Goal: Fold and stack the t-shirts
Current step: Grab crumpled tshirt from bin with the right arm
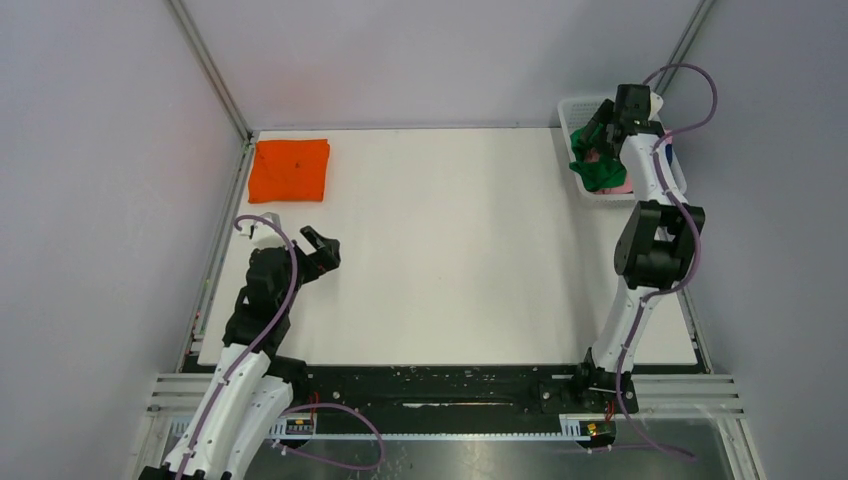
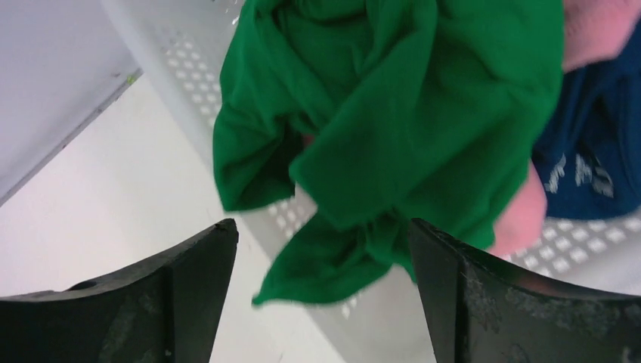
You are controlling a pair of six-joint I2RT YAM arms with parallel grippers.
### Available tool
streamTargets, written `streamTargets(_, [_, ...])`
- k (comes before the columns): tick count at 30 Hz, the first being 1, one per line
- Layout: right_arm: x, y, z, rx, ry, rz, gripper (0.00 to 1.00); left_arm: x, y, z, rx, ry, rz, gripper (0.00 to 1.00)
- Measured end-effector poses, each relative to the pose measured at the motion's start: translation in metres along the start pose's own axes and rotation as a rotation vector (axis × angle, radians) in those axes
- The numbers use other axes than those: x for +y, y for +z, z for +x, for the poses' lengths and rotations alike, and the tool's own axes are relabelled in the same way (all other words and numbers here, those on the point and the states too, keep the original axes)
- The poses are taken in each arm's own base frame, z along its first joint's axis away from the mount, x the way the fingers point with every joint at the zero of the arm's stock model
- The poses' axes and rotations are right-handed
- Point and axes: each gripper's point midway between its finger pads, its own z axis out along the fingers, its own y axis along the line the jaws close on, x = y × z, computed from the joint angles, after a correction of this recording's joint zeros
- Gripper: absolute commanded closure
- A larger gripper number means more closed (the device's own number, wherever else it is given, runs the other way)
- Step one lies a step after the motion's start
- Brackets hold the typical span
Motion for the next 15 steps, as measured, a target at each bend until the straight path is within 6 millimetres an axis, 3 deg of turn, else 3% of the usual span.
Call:
streamTargets(3, [0.001,0.028,-0.006,0.005,0.001,0.028,0.22,0.002,0.001,0.001,0.002,0.001,-0.011,0.01])
streamTargets(8, [-0.002,0.057,-0.023,-0.015,-0.003,0.096,0.44,0.005,0.004,0.001,0.009,0.003,-0.031,0.01])
streamTargets(11, [-0.007,0.066,-0.03,-0.024,-0.012,0.139,0.52,0.006,0.004,0.002,0.013,0.004,-0.039,0.01])
streamTargets(15, [-0.02,0.066,-0.024,-0.001,-0.021,0.196,0.6,0.008,0.004,0.001,0.007,0.004,-0.047,0.01])
